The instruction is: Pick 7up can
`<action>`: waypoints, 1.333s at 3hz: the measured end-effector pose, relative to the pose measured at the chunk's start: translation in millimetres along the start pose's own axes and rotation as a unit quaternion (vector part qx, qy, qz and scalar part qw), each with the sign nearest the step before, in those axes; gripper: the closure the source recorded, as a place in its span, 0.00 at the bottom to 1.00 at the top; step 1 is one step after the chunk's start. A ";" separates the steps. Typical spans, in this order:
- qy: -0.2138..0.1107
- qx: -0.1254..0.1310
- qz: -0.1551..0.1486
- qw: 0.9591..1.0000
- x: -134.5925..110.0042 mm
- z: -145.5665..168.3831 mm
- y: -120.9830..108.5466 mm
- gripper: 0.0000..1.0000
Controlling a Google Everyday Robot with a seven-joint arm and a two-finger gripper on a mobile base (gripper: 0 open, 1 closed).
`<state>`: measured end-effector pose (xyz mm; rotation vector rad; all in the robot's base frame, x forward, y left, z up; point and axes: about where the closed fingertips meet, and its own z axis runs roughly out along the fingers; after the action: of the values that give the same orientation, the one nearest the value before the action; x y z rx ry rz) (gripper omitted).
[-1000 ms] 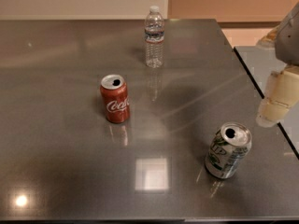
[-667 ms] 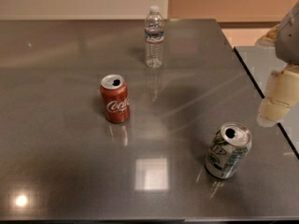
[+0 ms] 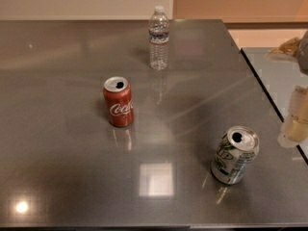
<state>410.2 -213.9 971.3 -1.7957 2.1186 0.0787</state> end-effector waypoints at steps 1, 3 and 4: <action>-0.038 -0.017 -0.016 0.999 0.9 6.6 25.2 0.00; -0.074 -0.035 -0.042 0.996 -6.9 38.8 56.7 0.00; -0.091 -0.047 -0.046 0.994 -13.1 48.7 68.7 0.00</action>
Offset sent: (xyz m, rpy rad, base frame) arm -0.0564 0.0289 -0.0530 0.1671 0.0117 0.1541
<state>357.2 -175.3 917.0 -1.8597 1.9328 0.3105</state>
